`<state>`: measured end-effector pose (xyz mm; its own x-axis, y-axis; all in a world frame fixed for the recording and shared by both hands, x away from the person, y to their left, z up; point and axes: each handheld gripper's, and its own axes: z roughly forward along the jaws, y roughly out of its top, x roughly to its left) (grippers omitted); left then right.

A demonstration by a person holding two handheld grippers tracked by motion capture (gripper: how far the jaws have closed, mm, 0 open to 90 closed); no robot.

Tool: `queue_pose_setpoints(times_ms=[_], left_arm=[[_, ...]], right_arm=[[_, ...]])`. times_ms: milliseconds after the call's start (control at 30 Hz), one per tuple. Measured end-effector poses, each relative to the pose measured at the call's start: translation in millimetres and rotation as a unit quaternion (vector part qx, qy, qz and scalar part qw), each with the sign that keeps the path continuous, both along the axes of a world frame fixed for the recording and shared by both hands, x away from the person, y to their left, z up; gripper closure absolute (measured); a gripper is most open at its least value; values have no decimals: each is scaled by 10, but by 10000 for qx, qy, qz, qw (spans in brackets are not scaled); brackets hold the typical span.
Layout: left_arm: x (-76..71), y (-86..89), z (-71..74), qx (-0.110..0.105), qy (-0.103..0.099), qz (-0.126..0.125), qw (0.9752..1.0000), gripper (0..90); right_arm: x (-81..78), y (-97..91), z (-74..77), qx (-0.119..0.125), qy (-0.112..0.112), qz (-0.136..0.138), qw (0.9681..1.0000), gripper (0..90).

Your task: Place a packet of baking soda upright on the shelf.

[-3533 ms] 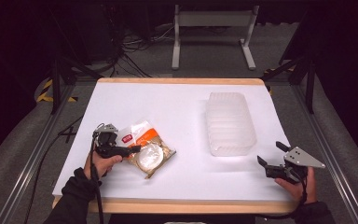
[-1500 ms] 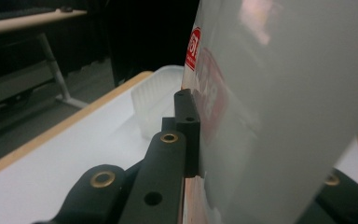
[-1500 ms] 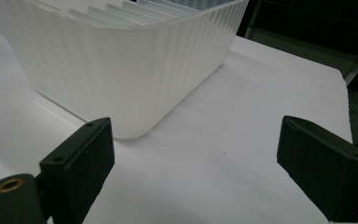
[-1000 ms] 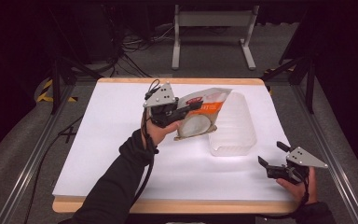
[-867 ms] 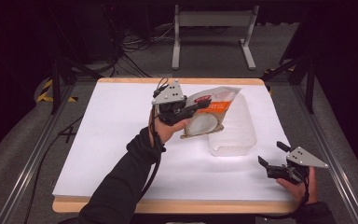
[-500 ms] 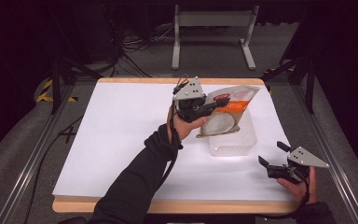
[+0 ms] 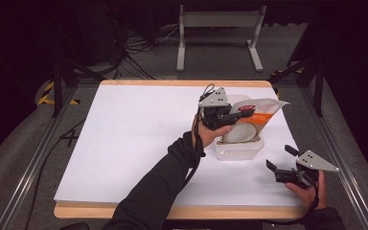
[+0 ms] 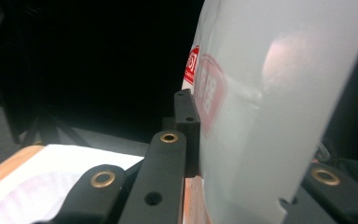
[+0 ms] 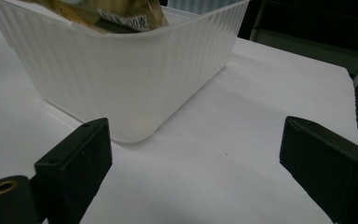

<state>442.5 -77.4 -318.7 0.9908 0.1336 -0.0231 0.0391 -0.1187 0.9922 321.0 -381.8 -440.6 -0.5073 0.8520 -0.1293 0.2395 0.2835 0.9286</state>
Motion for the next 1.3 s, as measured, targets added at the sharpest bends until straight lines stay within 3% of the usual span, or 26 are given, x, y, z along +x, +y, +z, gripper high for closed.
queue_pose_setpoints(times_ms=[200,333,467,567,700,733,767,833,1300], left_arm=[[54,-48,-218,-198,361,-112,9991,899],[98,-62,-356,51,426,-9,9991,898],[102,-47,-434,-97,544,-96,9984,898],[56,-61,-441,13,452,-156,9989,898],[65,-86,-556,248,516,-115,9983,898],[76,-77,-609,244,549,-88,9982,898],[103,-34,-656,90,734,-103,9972,898],[131,14,-696,38,806,-69,9967,898],[104,76,-719,184,722,-50,9972,898]], right_arm=[[1,0,-1,-6,-12,12,10000,99],[2,4,0,-31,17,10,10000,99],[-1,-1,0,-1,-2,1,10000,99],[0,4,-1,-30,0,5,10000,99],[1,1,-1,-11,-3,12,10000,101],[1,1,-1,-16,-13,12,10000,101],[-2,3,-1,-30,-8,3,10000,102],[-3,4,-1,-41,-15,-2,10000,102],[-1,7,-1,-53,0,-3,10000,102]])
